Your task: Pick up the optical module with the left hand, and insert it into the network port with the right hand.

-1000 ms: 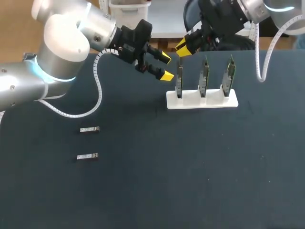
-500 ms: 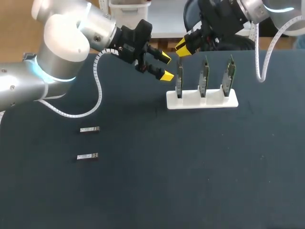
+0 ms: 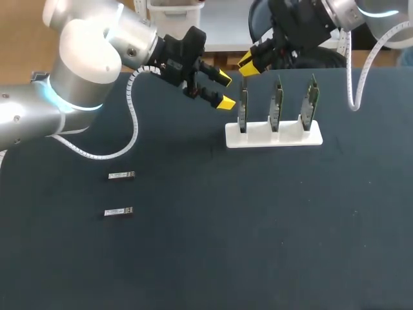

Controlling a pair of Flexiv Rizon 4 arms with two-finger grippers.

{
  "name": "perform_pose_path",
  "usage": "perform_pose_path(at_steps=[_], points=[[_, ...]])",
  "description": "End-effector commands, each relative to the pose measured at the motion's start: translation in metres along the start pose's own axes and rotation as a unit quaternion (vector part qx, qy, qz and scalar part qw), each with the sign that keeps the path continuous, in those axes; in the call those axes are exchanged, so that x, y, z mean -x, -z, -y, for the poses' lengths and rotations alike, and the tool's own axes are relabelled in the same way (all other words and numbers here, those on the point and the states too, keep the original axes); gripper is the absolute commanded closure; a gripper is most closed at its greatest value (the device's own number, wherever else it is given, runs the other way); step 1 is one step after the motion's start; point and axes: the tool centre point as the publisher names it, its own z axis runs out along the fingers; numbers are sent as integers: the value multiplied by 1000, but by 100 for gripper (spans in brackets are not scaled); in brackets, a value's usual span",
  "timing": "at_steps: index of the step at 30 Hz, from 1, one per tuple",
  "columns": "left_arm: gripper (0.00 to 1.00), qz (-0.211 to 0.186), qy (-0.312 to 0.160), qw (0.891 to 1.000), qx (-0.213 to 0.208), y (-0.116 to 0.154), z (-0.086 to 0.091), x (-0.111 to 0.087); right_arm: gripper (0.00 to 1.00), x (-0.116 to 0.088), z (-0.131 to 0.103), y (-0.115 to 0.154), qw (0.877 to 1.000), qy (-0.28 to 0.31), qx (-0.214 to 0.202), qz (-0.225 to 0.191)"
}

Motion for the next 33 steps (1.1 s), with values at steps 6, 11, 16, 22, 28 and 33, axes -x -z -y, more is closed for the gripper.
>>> perform_pose_path(at_steps=[6, 11, 16, 22, 28, 33], points=[[0, -2, 1, 1000, 0, 0, 0, 1, 100, -1, -1, -1, 1000, -1, 2, 5], [0, -2, 1, 1000, 0, 0, 0, 1, 100, -3, -1, -3, 1000, -2, 5, 0], [0, -2, 1, 1000, 0, 0, 0, 1, 100, -7, -1, -5, 1000, -6, 6, -2], [0, -2, 1, 1000, 0, 0, 0, 1, 100, -9, -1, -6, 1000, -11, 7, -1], [0, -2, 1, 1000, 0, 0, 0, 1, 0, -5, -2, 0, 1000, -23, 6, 14], [0, -2, 1, 1000, 0, 0, 0, 1, 0, 0, -2, 9, 999, -34, 8, 37]])
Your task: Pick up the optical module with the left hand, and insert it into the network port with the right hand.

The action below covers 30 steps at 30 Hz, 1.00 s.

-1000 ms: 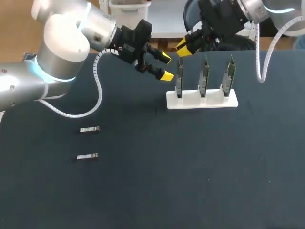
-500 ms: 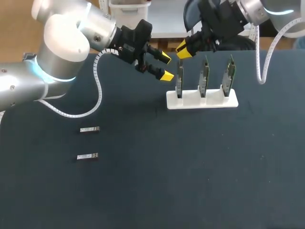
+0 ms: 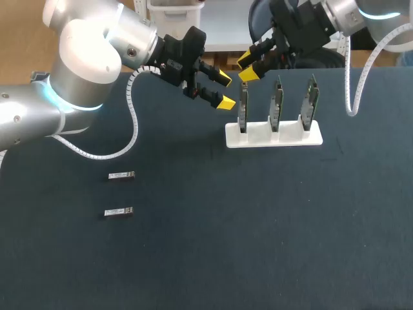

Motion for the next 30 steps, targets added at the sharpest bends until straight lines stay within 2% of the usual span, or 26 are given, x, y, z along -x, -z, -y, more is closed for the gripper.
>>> perform_pose_path(at_steps=[1, 4, 11, 12, 13, 14, 15, 30], points=[[0, -2, 1, 1000, 0, 0, 0, 1, 0, -1, 0, 11, 1000, -3, 5, 17], [0, -2, 1, 1000, 0, 0, 0, 1, 0, 1, 0, 18, 999, -10, 20, 34], [0, -2, 1, 1000, 0, 0, 0, 1, 0, 0, -1, 22, 999, -11, 26, 37], [0, -2, 1, 1000, 0, 0, 0, 1, 6, 0, -1, 22, 999, -10, 25, 36], [0, -2, 1, 1000, 0, 0, 0, 1, 54, 0, -2, 22, 999, -10, 24, 36], [0, -2, 1, 1000, 0, 0, 0, 1, 89, 0, -2, 22, 999, -11, 22, 36], [0, -2, 1, 1000, 0, 0, 0, 1, 100, 0, -2, 21, 999, -12, 18, 35], [0, -2, 1, 1000, 0, 0, 0, 1, 100, -5, 4, 3, 999, -13, 25, 19]])
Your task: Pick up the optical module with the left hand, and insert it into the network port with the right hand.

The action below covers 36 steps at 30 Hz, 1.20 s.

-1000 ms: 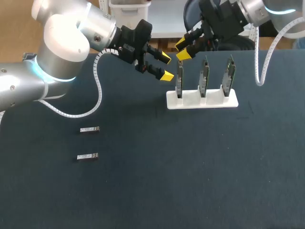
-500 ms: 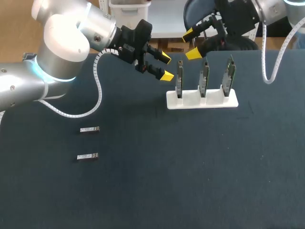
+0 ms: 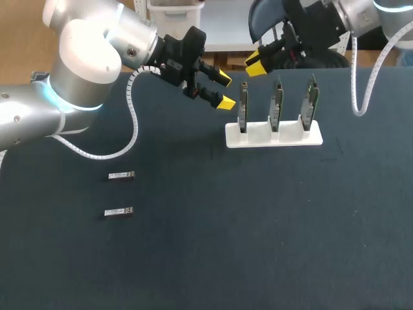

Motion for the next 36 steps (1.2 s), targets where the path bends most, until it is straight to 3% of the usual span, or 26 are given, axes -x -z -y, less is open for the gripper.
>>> perform_pose_path(at_steps=[1, 17, 36], points=[[0, -2, 1, 1000, 0, 0, 0, 1, 100, 0, 8, -7, 1000, 1, 7, -4], [0, -2, 1, 1000, 0, 0, 0, 1, 100, -10, 21, -18, 1000, -6, 22, -20], [0, -2, 1, 1000, 0, 0, 0, 1, 100, -23, 15, -23, 999, -27, 20, -26]])
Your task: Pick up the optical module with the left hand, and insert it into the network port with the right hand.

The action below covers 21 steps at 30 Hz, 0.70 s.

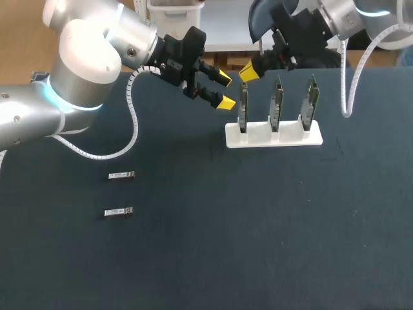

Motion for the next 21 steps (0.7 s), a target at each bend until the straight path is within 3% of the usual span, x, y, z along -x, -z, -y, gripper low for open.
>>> perform_pose_path(at_steps=[1, 16, 21], points=[[0, -2, 1, 1000, 0, 0, 0, 1, 100, -1, -2, -1, 1000, -4, -3, 0], [0, -2, 1, 1000, 0, 0, 0, 1, 100, -9, -4, -7, 1000, -7, -7, -14], [0, -2, 1, 1000, 0, 0, 0, 1, 100, -2, -6, -2, 1000, 0, -15, 3]])
